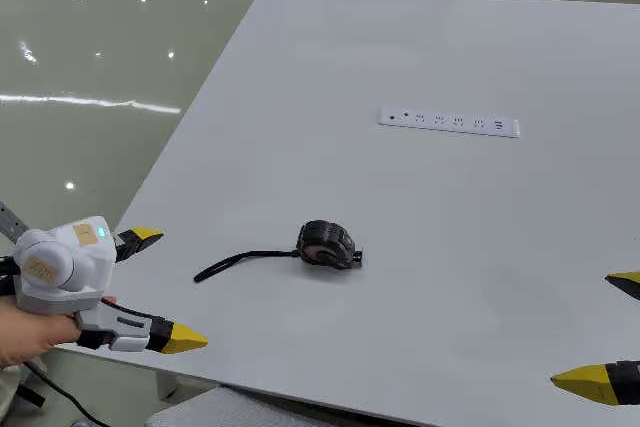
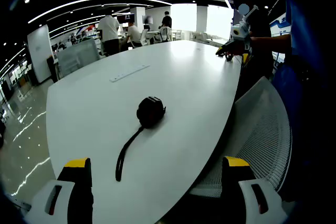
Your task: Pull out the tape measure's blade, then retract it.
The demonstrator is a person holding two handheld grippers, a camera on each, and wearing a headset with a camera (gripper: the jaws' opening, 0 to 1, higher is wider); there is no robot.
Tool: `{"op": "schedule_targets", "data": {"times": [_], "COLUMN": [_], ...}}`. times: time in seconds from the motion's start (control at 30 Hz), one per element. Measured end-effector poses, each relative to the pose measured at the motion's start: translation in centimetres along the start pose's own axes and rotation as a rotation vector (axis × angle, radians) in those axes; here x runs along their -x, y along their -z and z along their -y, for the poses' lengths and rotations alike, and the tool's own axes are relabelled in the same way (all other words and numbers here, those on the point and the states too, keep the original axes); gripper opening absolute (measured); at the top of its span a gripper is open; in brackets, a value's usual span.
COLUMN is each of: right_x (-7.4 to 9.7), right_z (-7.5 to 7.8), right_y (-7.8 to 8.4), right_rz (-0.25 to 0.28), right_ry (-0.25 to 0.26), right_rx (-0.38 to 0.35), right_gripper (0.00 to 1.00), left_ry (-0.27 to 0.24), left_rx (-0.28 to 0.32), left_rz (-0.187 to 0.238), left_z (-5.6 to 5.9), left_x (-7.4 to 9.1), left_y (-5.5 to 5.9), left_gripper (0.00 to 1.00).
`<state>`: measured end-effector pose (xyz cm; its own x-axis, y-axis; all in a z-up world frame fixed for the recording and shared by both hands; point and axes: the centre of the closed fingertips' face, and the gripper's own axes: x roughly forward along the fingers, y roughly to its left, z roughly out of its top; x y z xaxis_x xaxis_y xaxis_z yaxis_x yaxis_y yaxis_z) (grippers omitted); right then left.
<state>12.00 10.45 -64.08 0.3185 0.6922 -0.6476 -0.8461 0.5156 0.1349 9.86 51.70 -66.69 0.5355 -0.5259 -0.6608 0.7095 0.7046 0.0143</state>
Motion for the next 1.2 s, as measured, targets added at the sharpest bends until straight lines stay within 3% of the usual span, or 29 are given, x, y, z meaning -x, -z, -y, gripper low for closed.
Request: {"op": "schedule_targets", "data": {"times": [0.33, 0.47, 0.73, 1.03, 1.2], "right_x": [-0.1, -0.1, 0.2, 0.1, 0.1], "right_z": [-0.2, -0.3, -0.3, -0.2, -0.3], "right_y": [0.2, 0.5, 0.6, 0.6, 0.1], "right_rz": [-0.006, -0.025, -0.017, -0.010, 0.000], "right_ry": [-0.008, -0.006, 0.000, 0.003, -0.009], "right_rx": [-0.002, 0.010, 0.007, 0.000, 0.006], "right_gripper": [0.98, 0.98, 0.98, 0.98, 0.98], "left_ry": [-0.009, -0.030, -0.028, -0.039, -0.052], "left_rx": [0.006, 0.012, 0.024, 0.029, 0.034], "left_rz": [0.003, -0.004, -0.006, -0.003, 0.018], "left_z": [-0.2, -0.6, -0.3, -0.5, -0.4], "left_x": [0.2, 0.3, 0.5, 1.0, 1.5], "left_y": [0.0, 0.5, 0.9, 0.7, -0.3], "left_gripper": [1.00, 0.99, 1.00, 1.00, 1.00]}}
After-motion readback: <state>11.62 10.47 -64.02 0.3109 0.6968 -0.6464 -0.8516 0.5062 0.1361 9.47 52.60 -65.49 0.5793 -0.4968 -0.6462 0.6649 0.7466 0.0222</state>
